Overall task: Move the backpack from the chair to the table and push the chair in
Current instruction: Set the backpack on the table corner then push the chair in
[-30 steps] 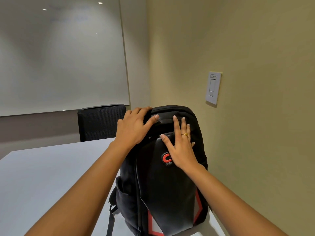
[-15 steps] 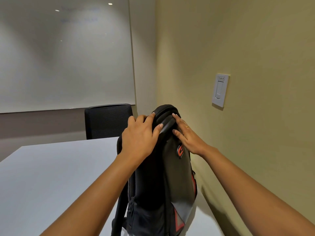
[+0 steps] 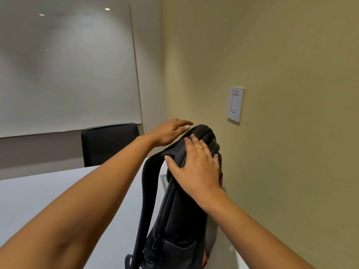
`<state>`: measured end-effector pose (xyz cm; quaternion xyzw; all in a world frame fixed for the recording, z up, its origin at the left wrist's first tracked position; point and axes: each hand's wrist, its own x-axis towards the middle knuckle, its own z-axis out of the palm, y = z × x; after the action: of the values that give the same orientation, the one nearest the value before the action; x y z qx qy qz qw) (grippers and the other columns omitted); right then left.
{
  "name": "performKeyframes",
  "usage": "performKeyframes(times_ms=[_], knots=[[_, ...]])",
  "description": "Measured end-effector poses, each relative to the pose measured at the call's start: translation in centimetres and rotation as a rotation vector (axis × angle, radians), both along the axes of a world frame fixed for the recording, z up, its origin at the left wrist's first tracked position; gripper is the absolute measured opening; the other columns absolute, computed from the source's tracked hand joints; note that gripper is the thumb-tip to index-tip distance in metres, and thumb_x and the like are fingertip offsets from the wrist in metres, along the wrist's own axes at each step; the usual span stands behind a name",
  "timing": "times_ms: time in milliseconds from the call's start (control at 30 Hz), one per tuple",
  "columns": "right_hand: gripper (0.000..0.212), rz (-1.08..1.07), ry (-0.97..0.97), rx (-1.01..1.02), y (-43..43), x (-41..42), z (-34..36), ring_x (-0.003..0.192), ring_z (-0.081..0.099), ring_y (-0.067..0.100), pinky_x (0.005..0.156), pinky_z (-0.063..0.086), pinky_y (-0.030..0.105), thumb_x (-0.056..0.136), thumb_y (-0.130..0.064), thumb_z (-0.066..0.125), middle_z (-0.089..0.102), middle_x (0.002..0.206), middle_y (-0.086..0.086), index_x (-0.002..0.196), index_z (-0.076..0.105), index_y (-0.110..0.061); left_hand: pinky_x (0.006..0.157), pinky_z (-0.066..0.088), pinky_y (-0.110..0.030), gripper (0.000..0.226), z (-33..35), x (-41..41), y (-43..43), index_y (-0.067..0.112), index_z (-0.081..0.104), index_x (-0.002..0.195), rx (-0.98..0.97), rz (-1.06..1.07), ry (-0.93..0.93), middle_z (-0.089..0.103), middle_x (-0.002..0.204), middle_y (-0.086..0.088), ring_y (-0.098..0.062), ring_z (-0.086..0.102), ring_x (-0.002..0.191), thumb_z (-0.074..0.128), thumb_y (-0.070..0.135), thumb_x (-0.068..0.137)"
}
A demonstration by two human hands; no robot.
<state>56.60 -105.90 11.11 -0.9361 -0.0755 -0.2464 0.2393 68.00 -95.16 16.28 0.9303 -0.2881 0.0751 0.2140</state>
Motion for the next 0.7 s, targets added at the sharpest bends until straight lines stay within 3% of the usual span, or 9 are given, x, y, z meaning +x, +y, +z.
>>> performKeyframes(times_ms=[100,267,333,400,567,700], knots=[[0.074,0.006,0.012,-0.032,0.0,0.6,-0.6,0.143,0.003,0.022,0.112,0.006,0.057,0.089,-0.047,0.048,0.007,0.157,0.003,0.147,0.014,-0.017,0.109,0.019,-0.033,0.04,-0.5,1.0,-1.6,0.022,0.037,0.14,-0.033,-0.15,0.107,0.036,0.145,-0.012,-0.023,0.029,0.134,0.026,0.028,0.102],[0.067,0.09,-0.016,0.068,-2.8,1.5,-0.4,0.142,0.013,0.02,0.113,0.008,0.057,0.084,-0.032,0.058,0.015,0.156,0.0,0.143,0.029,-0.018,0.112,0.016,-0.034,0.044,-1.3,2.9,-3.3,0.027,0.043,0.138,-0.057,-0.206,0.118,0.031,0.148,-0.009,-0.022,0.025,0.137,0.025,0.04,0.1],[0.065,0.126,-0.026,0.1,-4.2,2.0,-0.2,0.14,0.019,0.019,0.112,0.016,0.056,0.081,-0.029,0.06,0.021,0.154,0.0,0.14,0.035,-0.016,0.112,0.02,-0.046,0.054,-1.5,3.7,-4.2,0.03,0.045,0.136,-0.027,-0.154,0.034,0.035,0.146,-0.006,-0.022,0.028,0.135,0.023,0.052,0.092],[0.064,0.18,-0.035,0.119,-5.7,2.6,0.0,0.139,0.023,0.017,0.112,0.02,0.051,0.079,-0.025,0.062,0.027,0.152,0.0,0.138,0.039,-0.015,0.108,0.024,-0.053,0.047,-1.6,4.2,-5.1,0.035,0.044,0.135,0.011,-0.065,-0.064,0.037,0.144,-0.003,-0.022,0.028,0.134,0.023,0.05,0.096],[0.059,0.321,0.032,0.006,-11.2,3.7,0.9,0.131,0.03,0.002,0.107,0.021,0.02,0.079,-0.017,0.063,0.033,0.148,-0.006,0.134,0.046,-0.016,0.104,0.028,-0.055,0.047,-2.9,4.0,-7.2,0.039,0.043,0.132,-0.045,0.075,-0.142,0.041,0.141,-0.004,-0.024,0.033,0.131,0.022,0.054,0.093],[0.058,0.371,0.109,-0.112,-15.1,4.4,1.8,0.135,0.026,0.004,0.111,0.019,0.023,0.08,-0.012,0.061,0.03,0.144,-0.013,0.136,0.044,-0.017,0.099,0.029,-0.056,0.039,-3.7,2.3,-10.3,0.038,0.043,0.13,-0.035,0.236,-0.212,0.04,0.139,-0.004,-0.024,0.032,0.129,0.023,0.046,0.097]])
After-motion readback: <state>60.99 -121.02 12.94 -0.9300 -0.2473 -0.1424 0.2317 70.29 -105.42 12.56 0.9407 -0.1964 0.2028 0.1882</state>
